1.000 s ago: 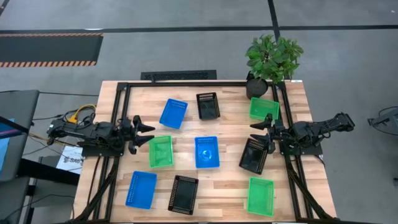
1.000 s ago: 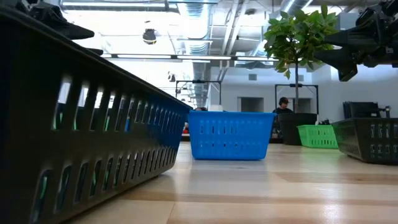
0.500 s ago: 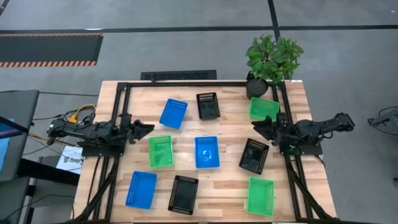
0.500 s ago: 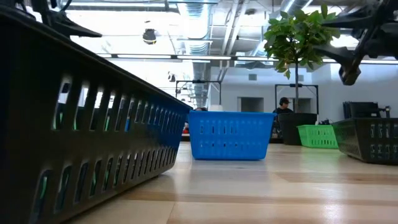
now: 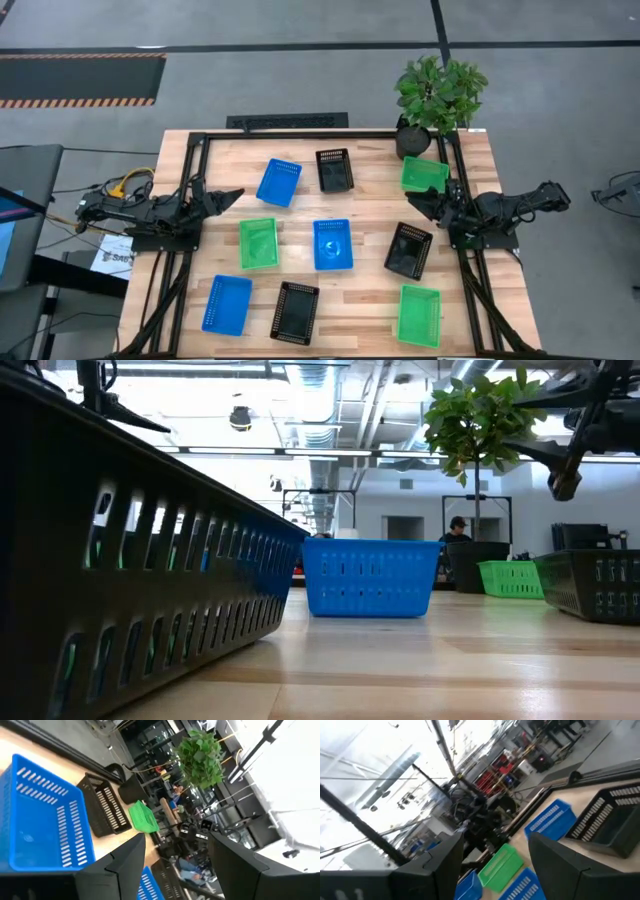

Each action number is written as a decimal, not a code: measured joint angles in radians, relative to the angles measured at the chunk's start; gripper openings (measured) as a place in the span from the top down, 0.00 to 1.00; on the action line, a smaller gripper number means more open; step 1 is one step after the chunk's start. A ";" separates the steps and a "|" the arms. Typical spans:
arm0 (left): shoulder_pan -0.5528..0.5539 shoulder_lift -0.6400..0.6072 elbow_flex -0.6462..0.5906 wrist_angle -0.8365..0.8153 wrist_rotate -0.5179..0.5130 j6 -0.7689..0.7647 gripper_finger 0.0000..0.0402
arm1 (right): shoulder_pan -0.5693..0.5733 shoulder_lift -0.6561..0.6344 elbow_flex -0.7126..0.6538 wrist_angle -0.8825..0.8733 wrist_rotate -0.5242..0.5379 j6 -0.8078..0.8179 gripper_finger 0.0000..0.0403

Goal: Stack baskets by color
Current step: Move the right black bin to the center of the table

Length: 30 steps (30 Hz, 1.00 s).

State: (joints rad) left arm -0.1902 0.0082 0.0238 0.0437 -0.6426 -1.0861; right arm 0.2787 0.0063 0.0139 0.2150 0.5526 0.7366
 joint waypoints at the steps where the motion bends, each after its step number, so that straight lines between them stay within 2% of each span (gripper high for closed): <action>1: 0.000 0.000 0.000 0.000 -0.002 -0.029 0.49 | 0.000 0.000 0.000 0.000 0.000 0.007 0.38; 5: 0.000 0.000 -0.002 0.024 -0.017 -0.117 0.49 | 0.000 0.000 0.001 0.035 -0.001 0.093 0.38; 9: 0.000 0.000 -0.002 0.210 0.006 -0.140 0.49 | 0.000 0.000 0.001 0.208 -0.006 0.148 0.38; 13: 0.000 0.000 0.007 0.451 0.068 -0.012 0.49 | 0.000 0.000 0.021 0.411 -0.021 0.004 0.38; 16: 0.000 0.000 0.069 0.464 0.107 0.055 0.49 | 0.000 0.021 0.103 0.369 -0.021 -0.101 0.38; 19: 0.000 0.022 0.168 0.351 0.122 0.084 0.49 | 0.000 0.081 0.226 0.178 -0.021 -0.126 0.38; 22: 0.000 0.073 0.277 0.189 0.105 0.099 0.49 | 0.000 0.188 0.388 -0.147 -0.021 -0.042 0.38; 25: 0.000 0.128 0.389 0.006 0.051 0.098 0.49 | 0.000 0.327 0.561 -0.539 -0.024 0.180 0.38; 30: 0.000 0.222 0.540 -0.211 -0.020 0.107 0.49 | 0.000 0.571 0.780 -1.115 -0.062 0.655 0.38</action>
State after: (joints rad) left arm -0.1905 0.2306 0.5635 -0.1670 -0.6628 -0.9788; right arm 0.2787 0.5769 0.7937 -0.9000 0.4904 1.3920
